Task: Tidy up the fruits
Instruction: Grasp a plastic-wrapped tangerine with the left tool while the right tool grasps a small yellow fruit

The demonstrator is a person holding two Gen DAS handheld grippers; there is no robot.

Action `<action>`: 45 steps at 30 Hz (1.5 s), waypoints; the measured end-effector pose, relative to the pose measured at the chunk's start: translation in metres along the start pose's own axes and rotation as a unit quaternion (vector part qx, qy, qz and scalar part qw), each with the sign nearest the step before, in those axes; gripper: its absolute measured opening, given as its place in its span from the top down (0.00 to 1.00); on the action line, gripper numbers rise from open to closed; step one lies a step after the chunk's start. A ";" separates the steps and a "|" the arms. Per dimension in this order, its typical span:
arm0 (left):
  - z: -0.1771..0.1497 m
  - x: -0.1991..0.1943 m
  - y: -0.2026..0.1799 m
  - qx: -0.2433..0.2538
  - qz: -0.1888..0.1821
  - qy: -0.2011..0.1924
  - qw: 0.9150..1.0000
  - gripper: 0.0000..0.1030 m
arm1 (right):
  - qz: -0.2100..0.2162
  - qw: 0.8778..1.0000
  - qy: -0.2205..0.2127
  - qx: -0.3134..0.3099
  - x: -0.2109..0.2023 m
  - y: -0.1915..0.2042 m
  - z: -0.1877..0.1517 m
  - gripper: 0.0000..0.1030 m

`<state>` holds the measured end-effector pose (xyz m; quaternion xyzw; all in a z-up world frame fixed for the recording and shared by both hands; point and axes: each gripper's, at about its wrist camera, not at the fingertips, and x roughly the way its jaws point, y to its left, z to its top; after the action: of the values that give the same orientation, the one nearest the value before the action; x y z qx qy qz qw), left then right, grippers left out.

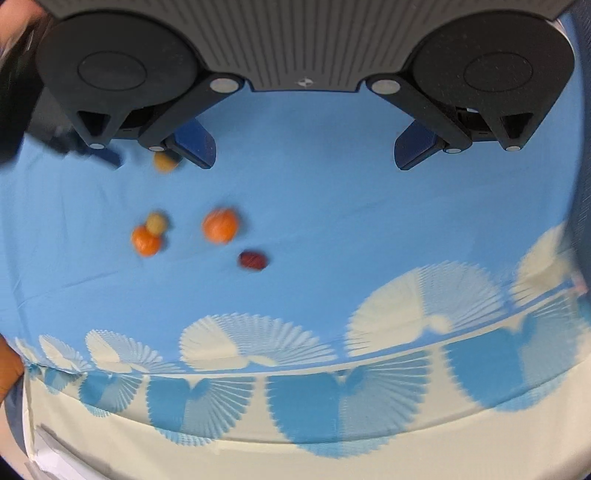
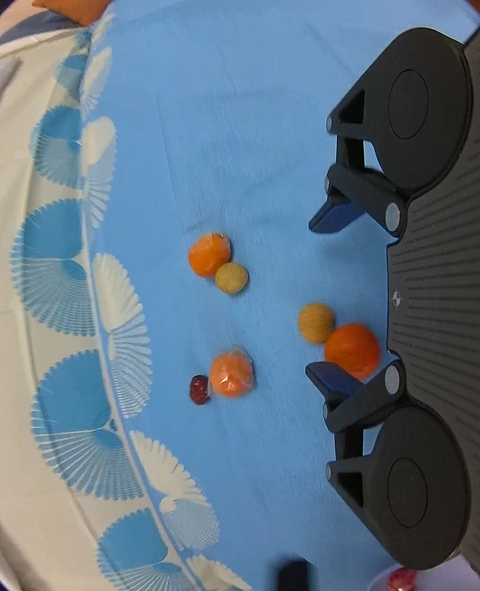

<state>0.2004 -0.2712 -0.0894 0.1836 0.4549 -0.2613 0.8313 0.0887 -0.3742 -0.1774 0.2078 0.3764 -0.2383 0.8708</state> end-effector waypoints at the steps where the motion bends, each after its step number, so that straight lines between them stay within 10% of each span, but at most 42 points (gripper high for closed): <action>1: 0.010 0.014 -0.006 0.005 -0.009 0.002 1.000 0.00 | 0.009 1.000 -0.002 0.004 0.006 0.001 0.003 0.35; 4: 0.033 0.054 -0.023 0.027 -0.030 0.013 0.999 0.00 | 0.018 1.000 0.001 -0.009 0.018 0.007 0.010 0.56; 11: 0.053 0.107 -0.041 0.030 -0.057 0.040 0.997 0.00 | 0.026 0.999 -0.018 0.042 0.013 -0.024 0.019 0.56; 19: 0.051 0.126 -0.048 0.047 -0.057 0.052 0.996 0.00 | 0.087 0.995 0.001 -0.052 0.010 -0.007 -0.001 0.55; 30: 0.050 0.145 -0.048 0.049 -0.052 0.072 0.995 0.00 | 0.060 0.997 0.004 -0.043 0.016 -0.010 -0.002 0.58; 35: 0.049 0.131 -0.054 0.053 -0.070 0.057 0.994 0.59 | 0.013 0.994 0.009 -0.105 0.014 0.003 -0.008 0.73; 45: 0.009 0.025 -0.010 0.012 -0.061 0.017 0.998 0.60 | -0.009 0.997 -0.056 -0.056 -0.050 -0.035 0.004 0.73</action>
<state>0.2111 -0.2904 -0.1066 0.1700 0.4763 -0.3134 0.8037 0.0410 -0.3915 -0.1436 0.1419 0.3411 -0.2359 0.8988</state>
